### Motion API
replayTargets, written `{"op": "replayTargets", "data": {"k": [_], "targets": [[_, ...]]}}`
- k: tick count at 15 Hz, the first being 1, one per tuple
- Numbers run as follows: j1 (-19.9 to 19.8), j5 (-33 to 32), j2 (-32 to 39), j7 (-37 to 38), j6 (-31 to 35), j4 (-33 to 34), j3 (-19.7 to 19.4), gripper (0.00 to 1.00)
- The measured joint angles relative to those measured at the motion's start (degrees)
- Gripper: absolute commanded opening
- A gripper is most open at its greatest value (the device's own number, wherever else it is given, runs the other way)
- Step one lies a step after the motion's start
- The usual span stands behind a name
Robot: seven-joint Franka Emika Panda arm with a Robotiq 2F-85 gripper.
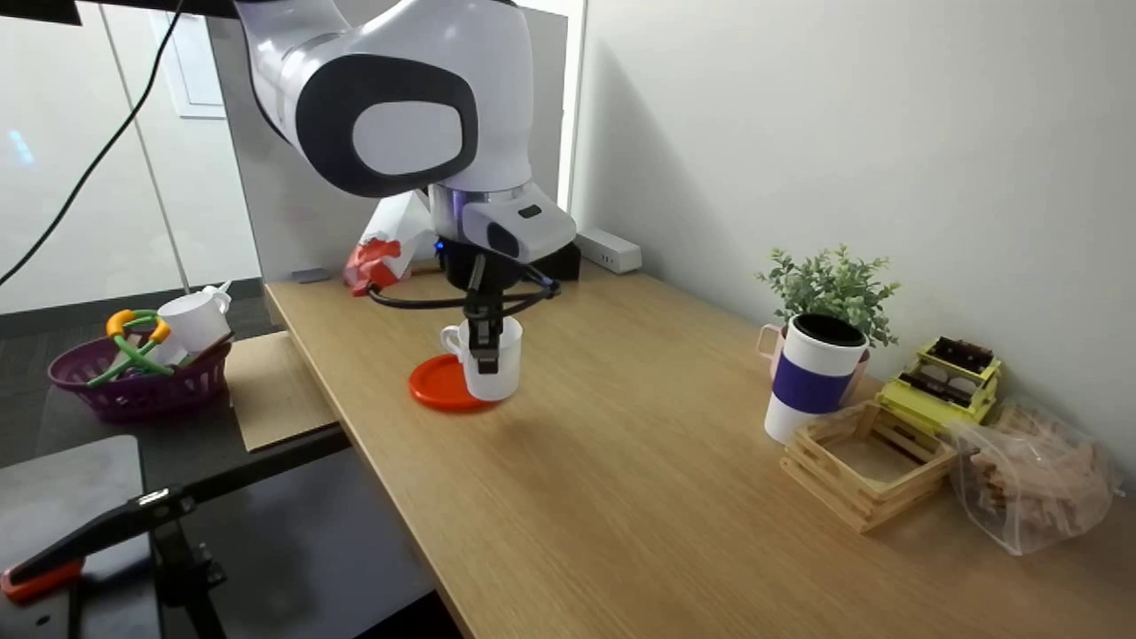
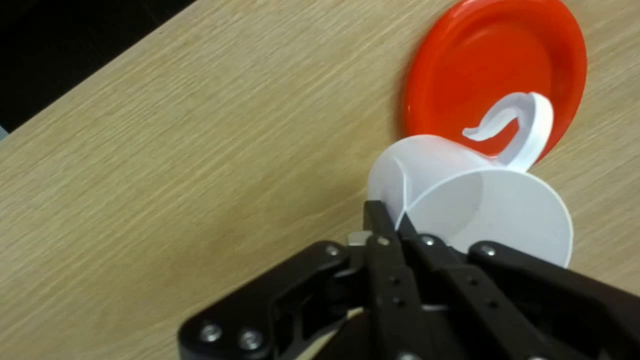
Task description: Take the cup from the plate and put it on the table
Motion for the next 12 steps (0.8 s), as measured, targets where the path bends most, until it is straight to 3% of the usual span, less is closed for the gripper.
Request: {"op": "replayTargets", "data": {"k": [3,9,10,12], "targets": [[0.2,3.3,0.5,0.4,0.0,0.3,-0.5,0.01],[3.0,3.7,0.5,7.5,-0.6,0.2,-4.9,0.03],[3.2,3.7,0.5,8.6,-1.0,0.2,-5.0,0.06],[3.2,4.4,0.4,9.8,-3.0,0.4,-4.9,0.33]]}}
